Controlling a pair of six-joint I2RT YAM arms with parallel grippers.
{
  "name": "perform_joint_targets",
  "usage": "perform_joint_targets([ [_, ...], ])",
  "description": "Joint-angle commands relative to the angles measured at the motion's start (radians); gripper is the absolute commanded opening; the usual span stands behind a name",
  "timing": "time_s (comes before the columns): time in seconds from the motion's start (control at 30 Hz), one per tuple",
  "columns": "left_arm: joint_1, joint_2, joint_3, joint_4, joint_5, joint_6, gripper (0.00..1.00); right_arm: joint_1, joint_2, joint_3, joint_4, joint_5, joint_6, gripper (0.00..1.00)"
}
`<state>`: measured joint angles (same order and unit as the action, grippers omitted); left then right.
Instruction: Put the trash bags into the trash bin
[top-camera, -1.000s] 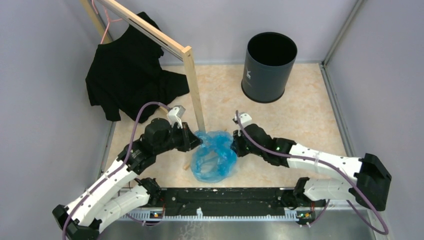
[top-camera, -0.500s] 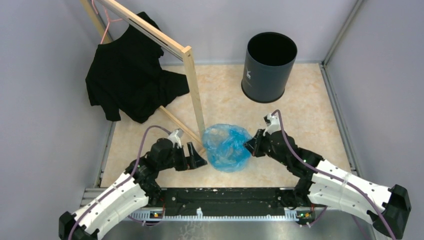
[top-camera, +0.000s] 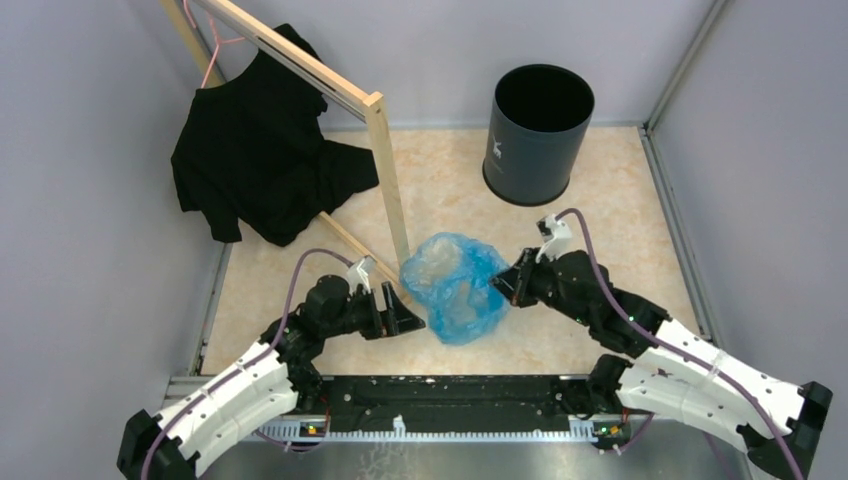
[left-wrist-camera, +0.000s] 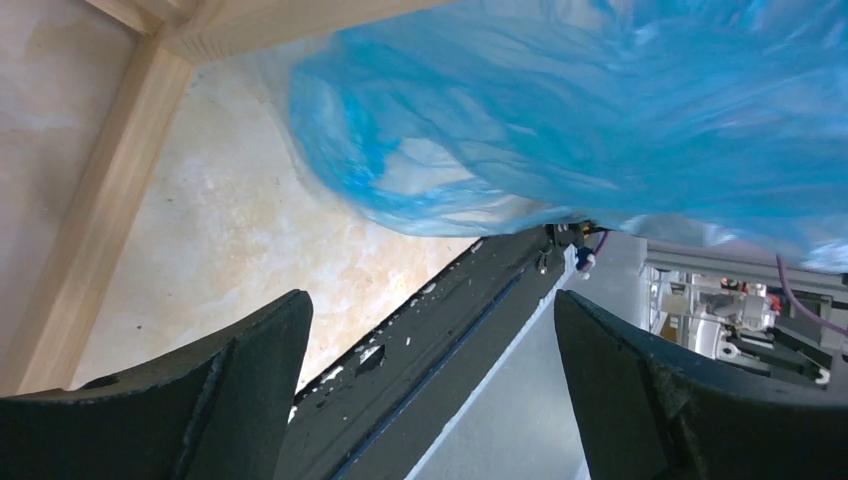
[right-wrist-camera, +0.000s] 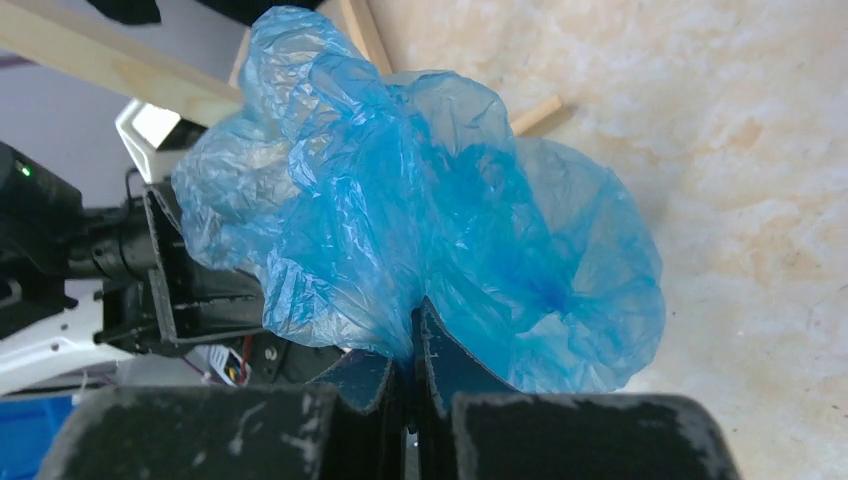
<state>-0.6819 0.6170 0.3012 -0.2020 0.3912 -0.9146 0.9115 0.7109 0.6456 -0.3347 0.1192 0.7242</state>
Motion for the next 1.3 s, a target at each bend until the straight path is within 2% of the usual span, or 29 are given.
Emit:
perform_joint_targets([
  [0.0, -0.001, -0.048, 0.069, -0.025, -0.077, 0.018, 0.98, -0.006, -0.019, 0.112, -0.127, 0.177, 0.004, 0.0],
  [0.1, -0.001, -0.106, 0.129, -0.123, -0.151, 0.046, 0.98, -0.009, 0.01, 0.16, -0.179, 0.274, -0.036, 0.0],
  [0.17, -0.001, -0.134, 0.187, -0.23, -0.22, 0.056, 0.98, -0.043, 0.04, 0.179, -0.157, 0.269, -0.068, 0.0],
  [0.37, -0.001, -0.114, 0.378, -0.459, -0.469, 0.163, 0.99, -0.281, 0.206, 0.273, -0.05, -0.069, -0.117, 0.0],
  [0.53, 0.001, 0.05, 0.493, -0.491, -0.52, 0.212, 0.98, -0.322, 0.293, 0.359, -0.027, -0.148, -0.166, 0.0],
  [0.6, 0.0, 0.055, 0.477, -0.451, -0.502, 0.229, 0.98, -0.332, 0.306, 0.374, -0.043, -0.147, -0.189, 0.0],
  [0.7, 0.001, -0.003, 0.401, -0.341, -0.381, 0.238, 0.98, -0.345, 0.311, 0.4, -0.105, -0.148, -0.217, 0.0],
  [0.8, 0.001, -0.063, 0.344, -0.194, -0.214, 0.27, 0.98, -0.346, 0.289, 0.381, -0.1, -0.326, -0.266, 0.0],
  [0.9, 0.001, -0.093, 0.336, -0.075, -0.131, 0.289, 0.98, -0.346, 0.258, 0.363, -0.076, -0.519, -0.311, 0.0],
  [1.03, 0.0, -0.069, 0.324, 0.069, -0.025, 0.284, 0.98, -0.345, 0.201, 0.361, -0.074, -0.612, -0.351, 0.0],
  [1.1, -0.001, -0.033, 0.331, 0.107, 0.022, 0.287, 0.98, -0.346, 0.17, 0.353, -0.065, -0.673, -0.37, 0.0],
  [1.27, 0.0, 0.015, 0.383, 0.08, 0.069, 0.348, 0.98, -0.345, 0.113, 0.328, -0.073, -0.817, -0.377, 0.0],
])
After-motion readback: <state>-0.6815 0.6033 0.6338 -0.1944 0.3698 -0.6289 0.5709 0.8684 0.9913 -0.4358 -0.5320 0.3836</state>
